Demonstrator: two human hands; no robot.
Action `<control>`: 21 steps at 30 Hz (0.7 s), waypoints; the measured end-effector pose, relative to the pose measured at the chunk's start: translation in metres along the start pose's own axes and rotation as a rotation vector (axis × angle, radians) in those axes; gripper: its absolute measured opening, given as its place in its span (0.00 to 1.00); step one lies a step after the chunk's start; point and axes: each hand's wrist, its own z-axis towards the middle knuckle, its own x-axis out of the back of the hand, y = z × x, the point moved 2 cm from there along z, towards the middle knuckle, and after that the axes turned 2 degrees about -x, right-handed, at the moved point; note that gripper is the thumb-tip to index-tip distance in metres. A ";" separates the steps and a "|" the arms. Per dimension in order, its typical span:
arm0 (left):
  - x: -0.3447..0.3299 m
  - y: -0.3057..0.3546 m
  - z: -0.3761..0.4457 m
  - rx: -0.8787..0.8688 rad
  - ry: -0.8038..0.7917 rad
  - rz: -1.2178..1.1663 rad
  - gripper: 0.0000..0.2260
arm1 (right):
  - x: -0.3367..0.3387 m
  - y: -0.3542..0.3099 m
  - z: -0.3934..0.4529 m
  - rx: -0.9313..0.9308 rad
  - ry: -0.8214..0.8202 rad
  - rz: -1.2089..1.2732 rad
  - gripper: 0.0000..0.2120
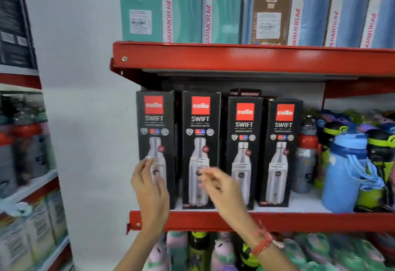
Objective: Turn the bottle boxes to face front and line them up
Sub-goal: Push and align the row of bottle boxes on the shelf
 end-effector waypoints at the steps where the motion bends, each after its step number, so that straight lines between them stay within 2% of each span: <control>1: 0.007 -0.015 0.003 0.052 -0.042 0.018 0.17 | -0.020 0.000 -0.004 -0.034 -0.055 -0.013 0.11; 4: 0.021 -0.044 0.006 0.158 -0.285 0.008 0.22 | -0.068 -0.005 -0.012 -0.171 -0.215 -0.041 0.25; 6: 0.027 -0.050 0.008 0.187 -0.436 0.008 0.24 | -0.090 -0.008 -0.012 -0.227 -0.263 -0.090 0.34; 10: 0.040 -0.055 0.011 0.191 -0.551 0.004 0.23 | -0.116 -0.012 -0.003 -0.218 -0.245 -0.116 0.40; 21: 0.073 -0.073 0.001 0.043 -0.552 0.049 0.19 | -0.090 -0.023 -0.028 -0.172 -0.243 -0.242 0.34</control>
